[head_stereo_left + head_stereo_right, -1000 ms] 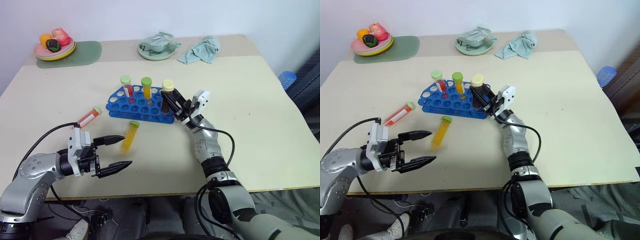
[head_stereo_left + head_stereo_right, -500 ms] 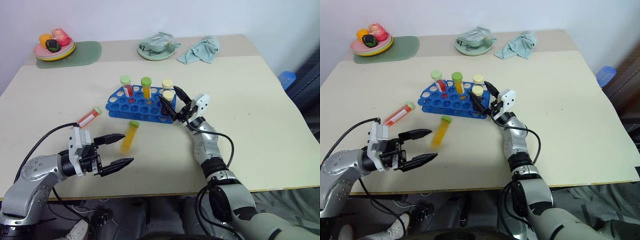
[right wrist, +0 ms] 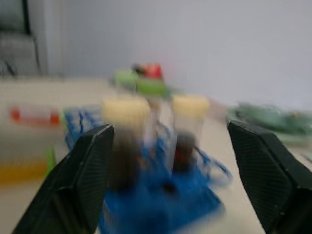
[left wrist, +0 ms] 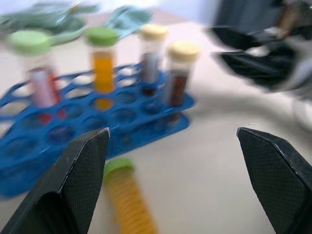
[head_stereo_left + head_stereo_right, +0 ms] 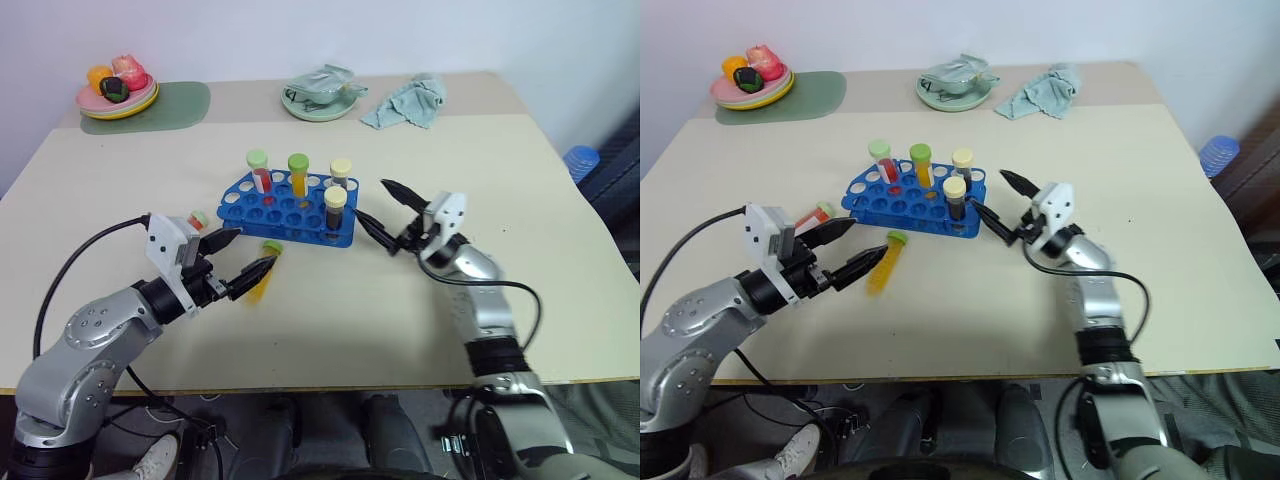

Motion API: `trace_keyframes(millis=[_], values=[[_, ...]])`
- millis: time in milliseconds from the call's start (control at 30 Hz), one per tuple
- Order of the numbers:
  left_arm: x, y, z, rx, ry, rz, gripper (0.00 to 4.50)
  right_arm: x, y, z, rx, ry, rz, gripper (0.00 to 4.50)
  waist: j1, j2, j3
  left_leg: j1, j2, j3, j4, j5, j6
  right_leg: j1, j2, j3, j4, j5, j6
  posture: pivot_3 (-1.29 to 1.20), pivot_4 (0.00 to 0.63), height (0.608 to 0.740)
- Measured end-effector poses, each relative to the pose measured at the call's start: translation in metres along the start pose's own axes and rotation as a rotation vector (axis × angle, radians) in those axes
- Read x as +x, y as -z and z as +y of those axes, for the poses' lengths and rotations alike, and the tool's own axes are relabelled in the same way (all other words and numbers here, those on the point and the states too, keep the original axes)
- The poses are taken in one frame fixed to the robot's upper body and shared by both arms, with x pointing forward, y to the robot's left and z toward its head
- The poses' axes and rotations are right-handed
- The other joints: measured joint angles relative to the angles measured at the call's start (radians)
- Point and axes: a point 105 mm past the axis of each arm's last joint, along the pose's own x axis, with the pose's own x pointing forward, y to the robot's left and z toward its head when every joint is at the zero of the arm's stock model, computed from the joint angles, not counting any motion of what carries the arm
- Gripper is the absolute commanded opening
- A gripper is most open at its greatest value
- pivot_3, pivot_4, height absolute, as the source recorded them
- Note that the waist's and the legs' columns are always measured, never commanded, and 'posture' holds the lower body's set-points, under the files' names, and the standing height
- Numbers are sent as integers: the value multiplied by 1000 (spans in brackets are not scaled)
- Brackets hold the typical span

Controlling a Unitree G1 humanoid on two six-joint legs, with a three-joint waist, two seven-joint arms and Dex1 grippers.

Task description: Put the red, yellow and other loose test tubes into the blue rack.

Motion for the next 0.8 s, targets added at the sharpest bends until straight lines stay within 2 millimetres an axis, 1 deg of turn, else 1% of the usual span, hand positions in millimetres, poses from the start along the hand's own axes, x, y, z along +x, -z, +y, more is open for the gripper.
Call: trace_keyframes(millis=[67, 133, 200, 267, 333, 433, 500, 600, 700, 800], values=[[5, -3, 8, -20, -68, 59, 4290, -21, -3, -9, -19, -15, 64, 3750, 8, 0, 0, 0, 0, 0, 1, -2, 3, 1, 0, 0, 0, 0, 0, 0, 150, 740], [11, -6, 9, -20, -81, 159, 4290, -44, -7, -15, -39, -57, 136, 3750, 19, -1, 0, 0, 0, 0, 1, -2, 4, 1, 0, 0, 0, 0, 0, 0, 150, 740], [16, -8, 10, -19, -80, 256, 4290, -60, -13, -19, -46, -101, 178, 3750, 21, -1, 0, 1, 0, 1, 1, -2, 4, 2, 0, 0, 0, 0, 0, 0, 150, 740], [31, -12, 9, -71, -56, 324, 4290, -80, -17, -20, -46, -178, 243, 3750, 26, -1, 0, 1, -1, 2, 2, -2, 4, 3, 0, 0, 0, 0, 0, 0, 150, 740], [42, -10, 11, -137, -60, 388, 4290, -93, -24, -21, -44, -237, 271, 3750, 26, -1, 0, 0, -1, 2, 4, -2, 4, 3, 0, 0, 0, 0, 0, 0, 150, 740], [49, 1, 21, -209, -101, 491, 4290, -109, -30, -18, -26, -308, 304, 3750, 13, -2, 0, 1, 0, 3, 3, 0, 1, 2, 0, 0, 0, 0, 0, 0, 150, 740], [57, 8, 26, -232, -141, 533, 4290, -114, -30, -13, 6, -343, 318, 3750, 14, -2, 0, 1, 1, 3, 3, 0, 0, 1, 0, 0, 0, 0, 0, 0, 150, 740], [67, 14, 26, -240, -174, 584, 4290, -113, -34, -6, 17, -380, 312, 3750, 22, -2, 0, 0, 0, 4, 5, 0, 0, 2, 0, 1, 1, 0, 1, 0, 150, 740], [77, 24, 22, -238, -194, 645, 4290, -111, -42, 0, 9, -407, 305, 3750, 32, -3, 0, 0, 0, 3, 6, 0, 1, 2, 0, 1, 1, 0, 1, 0, 150, 740], [81, 35, 19, -243, -205, 701, 4290, -114, -45, 8, 15, -427, 314, 3750, 31, -3, 0, -1, -1, 3, 7, -1, 1, 2, 0, 2, 1, 0, 1, 0, 150, 740]])
